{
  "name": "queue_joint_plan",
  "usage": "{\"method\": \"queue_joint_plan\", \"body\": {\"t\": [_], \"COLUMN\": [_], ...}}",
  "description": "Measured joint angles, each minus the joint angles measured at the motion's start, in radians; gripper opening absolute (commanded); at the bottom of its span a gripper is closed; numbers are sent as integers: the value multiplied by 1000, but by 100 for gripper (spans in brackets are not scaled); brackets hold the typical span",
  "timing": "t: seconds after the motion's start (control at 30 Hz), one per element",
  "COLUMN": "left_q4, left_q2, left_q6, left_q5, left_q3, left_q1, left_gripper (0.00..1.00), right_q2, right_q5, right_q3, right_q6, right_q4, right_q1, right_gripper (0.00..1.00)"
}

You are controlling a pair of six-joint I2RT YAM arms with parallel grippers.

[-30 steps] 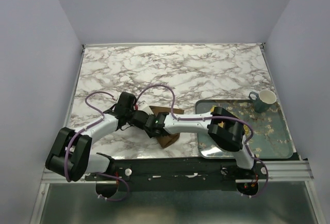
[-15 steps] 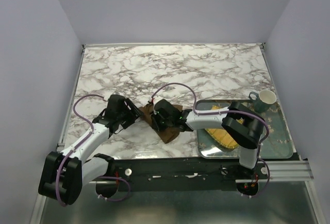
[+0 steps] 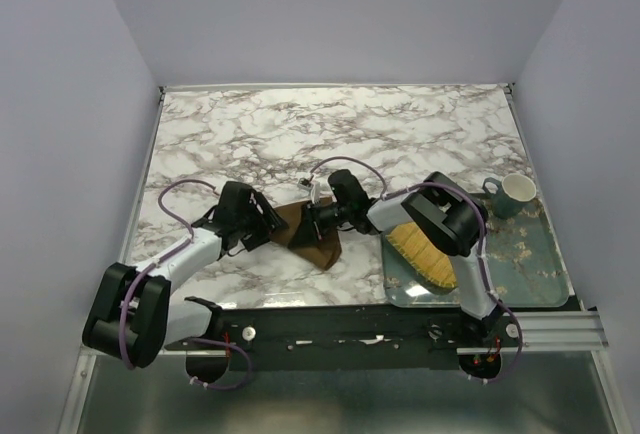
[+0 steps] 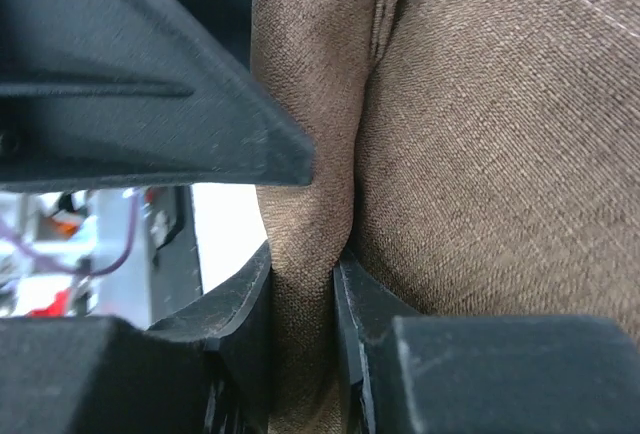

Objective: Fold the napkin, place the utensils inside, and roll it up
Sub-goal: Roll the napkin with the utensil

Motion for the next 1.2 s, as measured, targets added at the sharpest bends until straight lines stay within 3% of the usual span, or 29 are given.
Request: {"method": "queue_joint_plan", "body": {"t": [0.1, 0.23, 0.5, 0.6, 0.87, 1.03, 1.2], "left_q4": [11, 20, 47, 48, 35, 32, 27], "left_q2": [37, 66, 79, 69, 61, 61, 63], "left_q6": [6, 24, 56, 56, 51, 43, 24], "left_q5": [-14, -40, -58, -58, -58, -58, -57], "left_q3": [24, 34, 22, 16, 16, 17, 19], "left_q1": [-1, -2, -6, -6, -6, -13, -14], "left_gripper": [66, 45, 36, 36, 36, 36, 36], "right_q2": [44, 73, 32, -18, -169, -175, -142], "right_q5": [-98, -169, -117, -6, 475, 765, 954], "right_q3": [28, 72, 180, 218, 307, 387, 459], "right_q6": [27, 10, -165, -224, -242, -188, -154], "right_q4": [22, -23, -357, -526, -905, -1028, -1077], "right_q1": [-16, -26, -20, -5, 113, 247, 345], "right_gripper": [36, 42, 60, 70, 75, 78, 79]}}
